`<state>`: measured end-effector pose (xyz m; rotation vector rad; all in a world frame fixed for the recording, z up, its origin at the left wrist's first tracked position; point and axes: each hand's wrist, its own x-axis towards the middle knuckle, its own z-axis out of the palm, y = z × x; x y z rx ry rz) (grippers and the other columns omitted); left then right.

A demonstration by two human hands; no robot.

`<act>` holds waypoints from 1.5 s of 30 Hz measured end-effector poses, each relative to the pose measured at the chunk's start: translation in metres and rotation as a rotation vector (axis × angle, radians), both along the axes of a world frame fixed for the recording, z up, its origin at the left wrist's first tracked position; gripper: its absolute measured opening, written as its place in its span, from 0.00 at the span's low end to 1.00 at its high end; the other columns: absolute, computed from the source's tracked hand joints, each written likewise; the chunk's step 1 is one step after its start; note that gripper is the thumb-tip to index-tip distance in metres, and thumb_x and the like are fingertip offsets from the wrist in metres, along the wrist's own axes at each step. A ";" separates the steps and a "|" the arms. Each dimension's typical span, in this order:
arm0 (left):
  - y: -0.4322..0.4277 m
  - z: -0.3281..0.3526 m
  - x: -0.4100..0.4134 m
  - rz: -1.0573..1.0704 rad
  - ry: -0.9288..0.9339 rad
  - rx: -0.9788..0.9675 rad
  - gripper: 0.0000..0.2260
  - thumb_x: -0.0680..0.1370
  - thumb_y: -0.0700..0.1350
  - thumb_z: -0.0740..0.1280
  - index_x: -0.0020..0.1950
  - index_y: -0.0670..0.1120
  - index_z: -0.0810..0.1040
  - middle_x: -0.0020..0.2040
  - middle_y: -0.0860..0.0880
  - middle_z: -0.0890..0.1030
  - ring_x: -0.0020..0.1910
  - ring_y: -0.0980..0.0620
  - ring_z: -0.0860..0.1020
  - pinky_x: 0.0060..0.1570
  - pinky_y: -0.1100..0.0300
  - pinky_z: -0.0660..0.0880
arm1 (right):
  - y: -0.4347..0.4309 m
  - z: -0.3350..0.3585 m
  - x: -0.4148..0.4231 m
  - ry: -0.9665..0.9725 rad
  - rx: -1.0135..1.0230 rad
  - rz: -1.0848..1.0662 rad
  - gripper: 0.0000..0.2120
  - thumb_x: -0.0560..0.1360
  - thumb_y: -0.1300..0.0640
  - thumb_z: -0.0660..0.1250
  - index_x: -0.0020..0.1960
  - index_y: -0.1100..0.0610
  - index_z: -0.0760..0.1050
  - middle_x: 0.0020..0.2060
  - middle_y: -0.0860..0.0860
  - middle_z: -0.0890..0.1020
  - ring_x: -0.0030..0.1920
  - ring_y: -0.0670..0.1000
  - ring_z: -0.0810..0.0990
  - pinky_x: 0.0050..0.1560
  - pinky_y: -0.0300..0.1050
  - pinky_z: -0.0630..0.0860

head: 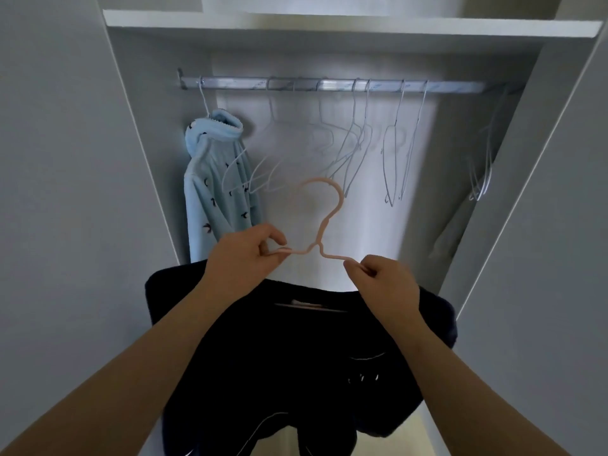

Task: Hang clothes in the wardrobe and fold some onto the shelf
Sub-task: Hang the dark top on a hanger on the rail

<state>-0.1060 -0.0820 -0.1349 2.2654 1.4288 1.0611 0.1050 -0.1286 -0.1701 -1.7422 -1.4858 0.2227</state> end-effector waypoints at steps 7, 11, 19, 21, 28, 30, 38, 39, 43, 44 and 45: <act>0.019 -0.011 0.002 0.072 0.041 -0.158 0.06 0.73 0.48 0.70 0.39 0.53 0.75 0.30 0.55 0.72 0.32 0.56 0.71 0.32 0.63 0.65 | 0.008 0.012 -0.005 0.035 -0.281 0.048 0.21 0.71 0.48 0.65 0.24 0.54 0.62 0.17 0.45 0.66 0.25 0.46 0.65 0.29 0.40 0.60; 0.032 -0.015 -0.003 -0.005 0.067 -0.243 0.10 0.72 0.49 0.72 0.50 0.50 0.76 0.40 0.56 0.74 0.38 0.60 0.72 0.38 0.67 0.66 | 0.012 0.024 -0.005 0.195 -0.372 0.061 0.15 0.68 0.52 0.69 0.27 0.58 0.70 0.23 0.47 0.70 0.26 0.47 0.68 0.30 0.40 0.62; 0.049 -0.027 -0.019 0.213 -0.215 -0.296 0.02 0.76 0.44 0.66 0.48 0.51 0.75 0.48 0.53 0.77 0.50 0.54 0.74 0.49 0.62 0.67 | 0.025 0.033 -0.021 0.786 -0.666 0.132 0.13 0.76 0.60 0.59 0.33 0.59 0.70 0.24 0.50 0.67 0.15 0.43 0.57 0.17 0.30 0.53; 0.056 -0.029 -0.027 0.224 -0.245 -0.312 0.04 0.77 0.41 0.64 0.48 0.50 0.76 0.48 0.51 0.78 0.51 0.51 0.75 0.50 0.59 0.69 | 0.036 0.032 -0.039 0.867 -0.704 0.171 0.11 0.76 0.63 0.56 0.35 0.60 0.69 0.25 0.51 0.66 0.16 0.44 0.57 0.17 0.30 0.52; 0.116 -0.015 -0.055 0.272 -0.349 -0.355 0.10 0.78 0.37 0.58 0.50 0.51 0.74 0.51 0.49 0.77 0.47 0.49 0.77 0.43 0.60 0.73 | 0.094 0.027 -0.100 1.025 -0.714 0.281 0.12 0.76 0.66 0.54 0.34 0.60 0.66 0.26 0.52 0.65 0.15 0.43 0.57 0.17 0.30 0.53; 0.144 -0.008 -0.060 0.197 -0.406 -0.370 0.12 0.78 0.35 0.58 0.53 0.51 0.73 0.54 0.50 0.75 0.48 0.51 0.76 0.44 0.62 0.72 | 0.119 0.028 -0.119 1.082 -0.689 0.290 0.12 0.76 0.67 0.54 0.34 0.60 0.66 0.26 0.52 0.66 0.15 0.43 0.59 0.18 0.29 0.56; 0.247 0.001 -0.085 0.297 -0.527 -0.357 0.17 0.83 0.46 0.51 0.71 0.48 0.67 0.69 0.49 0.68 0.66 0.49 0.67 0.56 0.62 0.63 | 0.217 0.045 -0.172 1.140 -0.637 0.322 0.14 0.76 0.67 0.52 0.33 0.59 0.65 0.26 0.52 0.67 0.15 0.44 0.60 0.18 0.29 0.56; 0.258 -0.001 -0.091 0.327 -0.529 -0.333 0.16 0.82 0.44 0.51 0.67 0.49 0.70 0.64 0.50 0.71 0.61 0.50 0.70 0.53 0.63 0.64 | 0.227 0.046 -0.179 1.160 -0.646 0.323 0.14 0.76 0.66 0.52 0.33 0.59 0.65 0.26 0.52 0.66 0.14 0.44 0.60 0.18 0.30 0.56; 0.287 -0.010 -0.101 0.298 -0.485 -0.357 0.13 0.81 0.38 0.52 0.59 0.45 0.74 0.54 0.51 0.74 0.52 0.51 0.73 0.49 0.63 0.66 | 0.255 0.043 -0.201 1.271 -0.682 0.305 0.16 0.78 0.65 0.50 0.33 0.58 0.64 0.20 0.49 0.66 0.14 0.44 0.58 0.16 0.30 0.54; 0.291 -0.009 -0.102 0.329 -0.487 -0.384 0.16 0.81 0.38 0.52 0.67 0.43 0.70 0.62 0.48 0.73 0.59 0.49 0.72 0.54 0.62 0.65 | 0.260 0.041 -0.204 1.283 -0.687 0.292 0.16 0.79 0.64 0.49 0.32 0.58 0.64 0.18 0.48 0.66 0.14 0.44 0.58 0.16 0.29 0.54; 0.295 -0.010 -0.103 0.360 -0.489 -0.407 0.17 0.82 0.39 0.52 0.71 0.43 0.67 0.68 0.46 0.70 0.64 0.48 0.70 0.57 0.62 0.64 | 0.264 0.038 -0.207 1.286 -0.689 0.273 0.17 0.79 0.63 0.49 0.32 0.58 0.64 0.17 0.48 0.66 0.14 0.44 0.58 0.16 0.29 0.54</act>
